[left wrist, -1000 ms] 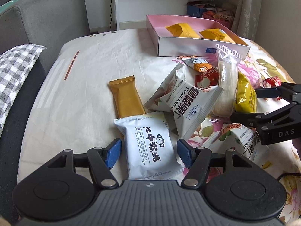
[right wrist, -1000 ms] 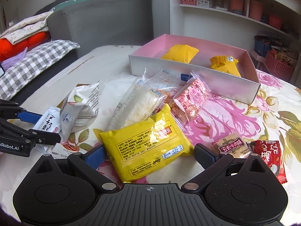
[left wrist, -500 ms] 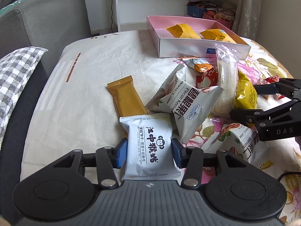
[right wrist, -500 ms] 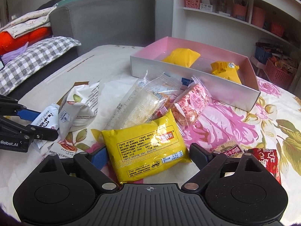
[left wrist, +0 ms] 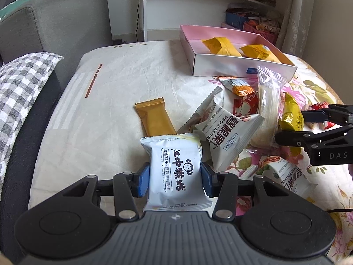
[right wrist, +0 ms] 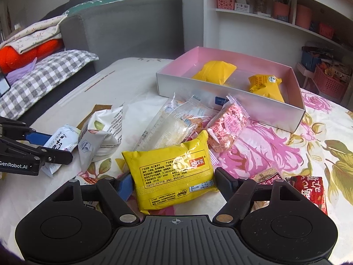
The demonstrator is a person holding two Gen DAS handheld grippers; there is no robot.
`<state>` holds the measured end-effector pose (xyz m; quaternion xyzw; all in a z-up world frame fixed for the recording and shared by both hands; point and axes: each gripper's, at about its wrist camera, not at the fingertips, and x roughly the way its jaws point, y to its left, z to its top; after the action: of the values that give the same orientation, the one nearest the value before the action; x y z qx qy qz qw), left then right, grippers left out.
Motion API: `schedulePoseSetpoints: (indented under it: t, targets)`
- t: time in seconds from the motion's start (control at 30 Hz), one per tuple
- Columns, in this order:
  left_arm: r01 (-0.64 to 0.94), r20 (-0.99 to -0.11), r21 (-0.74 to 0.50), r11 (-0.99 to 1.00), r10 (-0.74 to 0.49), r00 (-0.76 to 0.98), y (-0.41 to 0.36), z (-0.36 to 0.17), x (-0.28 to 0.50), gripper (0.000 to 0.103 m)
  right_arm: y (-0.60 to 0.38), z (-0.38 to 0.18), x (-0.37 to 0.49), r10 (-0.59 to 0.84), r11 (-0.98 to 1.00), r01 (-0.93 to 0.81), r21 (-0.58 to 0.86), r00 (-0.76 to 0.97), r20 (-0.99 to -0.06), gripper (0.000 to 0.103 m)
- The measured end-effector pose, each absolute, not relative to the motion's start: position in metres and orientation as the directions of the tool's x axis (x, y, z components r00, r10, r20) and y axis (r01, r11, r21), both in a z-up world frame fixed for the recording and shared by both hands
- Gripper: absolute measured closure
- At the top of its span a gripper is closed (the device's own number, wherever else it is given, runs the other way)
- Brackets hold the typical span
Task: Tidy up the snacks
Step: 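Grasp the white printed packet with the left tool and lift it, then carry the white packet into the pink box and open the left tool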
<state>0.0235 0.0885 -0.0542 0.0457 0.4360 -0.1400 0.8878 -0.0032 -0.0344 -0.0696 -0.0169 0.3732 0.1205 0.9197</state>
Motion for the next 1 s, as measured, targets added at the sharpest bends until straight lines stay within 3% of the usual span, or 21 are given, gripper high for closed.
schedulePoseSetpoints:
  t: [1.0]
  targets:
    - [0.289,-0.699,-0.145,0.946,-0.304,0.647,0.071,0.0,0.044,0.059,-0.061,0.006,0.007,0.178,0.983,-0.114,0.141,0.758,-0.627,0.026]
